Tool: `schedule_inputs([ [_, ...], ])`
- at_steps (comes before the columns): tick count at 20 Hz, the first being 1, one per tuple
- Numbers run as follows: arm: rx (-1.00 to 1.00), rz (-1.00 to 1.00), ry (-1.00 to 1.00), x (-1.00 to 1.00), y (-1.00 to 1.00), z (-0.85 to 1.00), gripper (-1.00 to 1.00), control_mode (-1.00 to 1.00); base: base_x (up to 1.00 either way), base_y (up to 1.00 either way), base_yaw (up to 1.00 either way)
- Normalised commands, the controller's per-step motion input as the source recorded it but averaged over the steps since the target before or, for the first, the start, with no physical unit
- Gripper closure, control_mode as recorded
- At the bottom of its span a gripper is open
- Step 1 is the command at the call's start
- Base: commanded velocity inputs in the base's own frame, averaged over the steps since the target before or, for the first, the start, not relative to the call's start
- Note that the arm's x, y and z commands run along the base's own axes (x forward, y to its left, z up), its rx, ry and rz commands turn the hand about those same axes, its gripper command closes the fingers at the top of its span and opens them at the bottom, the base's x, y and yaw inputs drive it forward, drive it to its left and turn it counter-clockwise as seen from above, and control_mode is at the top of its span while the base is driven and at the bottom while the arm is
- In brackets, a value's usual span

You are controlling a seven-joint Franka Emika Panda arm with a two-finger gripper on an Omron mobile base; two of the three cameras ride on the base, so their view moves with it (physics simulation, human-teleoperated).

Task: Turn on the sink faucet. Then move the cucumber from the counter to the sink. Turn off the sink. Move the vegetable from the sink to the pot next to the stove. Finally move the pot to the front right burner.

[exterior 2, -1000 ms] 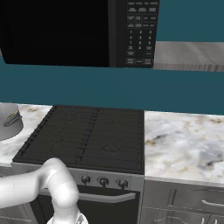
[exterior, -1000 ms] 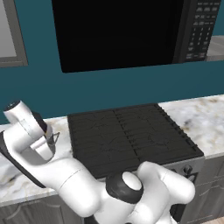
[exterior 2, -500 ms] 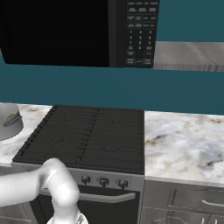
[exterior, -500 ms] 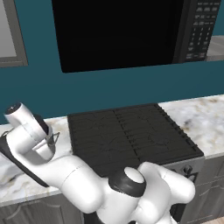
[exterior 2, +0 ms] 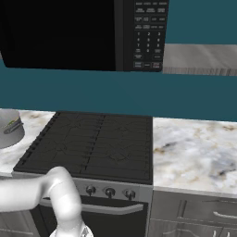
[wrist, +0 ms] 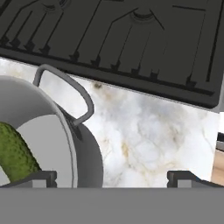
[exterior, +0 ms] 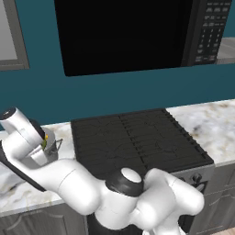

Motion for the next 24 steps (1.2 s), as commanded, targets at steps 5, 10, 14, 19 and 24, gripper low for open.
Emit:
schedule_inputs([
  [5, 0.00, 0.00, 0.00, 0.31, 0.25, 0.00, -1.00, -1.00, 0.00, 0.00, 0.00],
  [10, 0.00, 0.00, 0.01, 0.20, 0.19, -0.05, -1.00, -1.00, 0.00, 0.00, 0.00],
  [14, 0.00, 0.00, 0.04, 0.07, 0.09, -0.17, -1.00, -1.00, 0.00, 0.00, 0.00],
  [19, 0.00, 0.00, 0.04, 0.00, 0.02, -0.26, -1.00, -1.00, 0.00, 0.00, 0.00],
  [24, 0.00, 0.00, 0.01, 0.00, 0.00, -0.35, -1.00, -1.00, 0.00, 0.00, 0.00],
])
